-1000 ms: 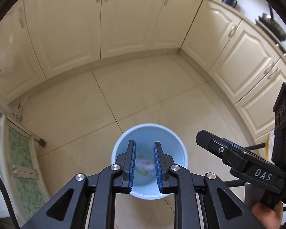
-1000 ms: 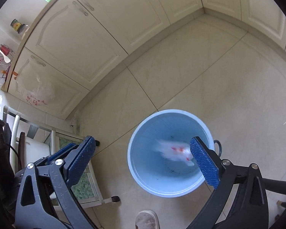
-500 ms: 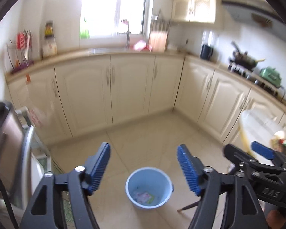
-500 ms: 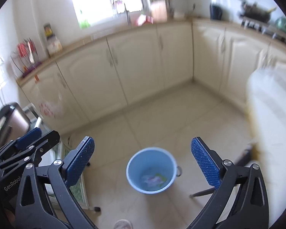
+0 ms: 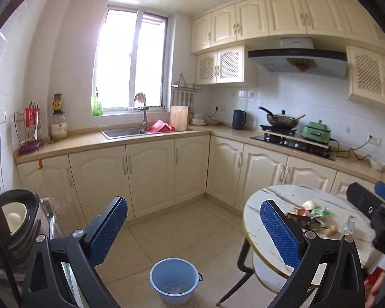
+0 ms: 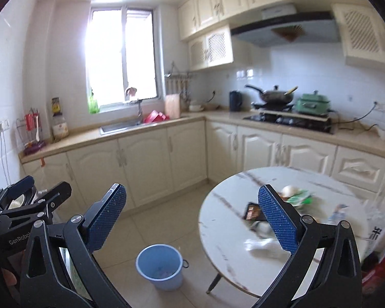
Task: Collect trash
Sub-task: 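Move both tools back toward the table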
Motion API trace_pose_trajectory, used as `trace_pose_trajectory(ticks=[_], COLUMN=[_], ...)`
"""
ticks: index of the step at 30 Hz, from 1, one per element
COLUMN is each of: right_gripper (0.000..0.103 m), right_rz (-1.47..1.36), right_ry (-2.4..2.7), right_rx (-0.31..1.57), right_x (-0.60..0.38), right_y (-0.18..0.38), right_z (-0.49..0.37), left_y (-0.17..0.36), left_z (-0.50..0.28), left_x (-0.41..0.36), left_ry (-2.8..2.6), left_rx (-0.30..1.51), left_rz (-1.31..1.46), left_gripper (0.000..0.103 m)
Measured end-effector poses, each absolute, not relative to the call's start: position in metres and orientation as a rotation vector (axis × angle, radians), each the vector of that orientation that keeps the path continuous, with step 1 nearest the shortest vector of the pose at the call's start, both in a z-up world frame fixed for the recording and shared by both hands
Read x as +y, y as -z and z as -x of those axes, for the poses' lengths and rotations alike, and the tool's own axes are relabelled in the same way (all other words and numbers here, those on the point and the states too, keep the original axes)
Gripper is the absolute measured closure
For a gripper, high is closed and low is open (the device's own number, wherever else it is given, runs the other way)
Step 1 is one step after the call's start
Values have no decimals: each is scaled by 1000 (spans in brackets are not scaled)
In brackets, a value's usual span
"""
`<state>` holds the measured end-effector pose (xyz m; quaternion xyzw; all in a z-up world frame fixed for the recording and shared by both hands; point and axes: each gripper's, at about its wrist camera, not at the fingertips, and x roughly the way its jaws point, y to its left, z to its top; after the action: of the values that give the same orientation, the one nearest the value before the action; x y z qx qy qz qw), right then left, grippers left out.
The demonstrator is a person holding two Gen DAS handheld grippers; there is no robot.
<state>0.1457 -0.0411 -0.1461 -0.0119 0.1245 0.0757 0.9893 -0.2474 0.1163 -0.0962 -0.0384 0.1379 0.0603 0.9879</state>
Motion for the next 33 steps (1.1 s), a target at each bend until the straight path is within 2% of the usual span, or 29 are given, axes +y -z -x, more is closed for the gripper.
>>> trace_pose_trajectory(ticks=[5, 10, 11, 19, 33], right_gripper=[0, 0, 0, 0, 0], right_rz=[12, 12, 14, 16, -2], right_ry=[-81, -45, -36, 11, 28], right_rx=[184, 144, 138, 92, 79], right_x=[-74, -93, -96, -106, -121], right_y=[118, 99, 97, 82, 85], right_z=[-96, -63, -59, -35, -26], left_y=[73, 64, 61, 61, 44], left_z=[312, 328, 312, 324, 298], left_x=[85, 88, 95, 105, 111], left_ry=[-89, -49, -43, -19, -12], left_rx=[236, 198, 190, 139, 143], left_rz=[65, 61, 60, 51, 37], left_gripper=[1, 1, 1, 1, 1])
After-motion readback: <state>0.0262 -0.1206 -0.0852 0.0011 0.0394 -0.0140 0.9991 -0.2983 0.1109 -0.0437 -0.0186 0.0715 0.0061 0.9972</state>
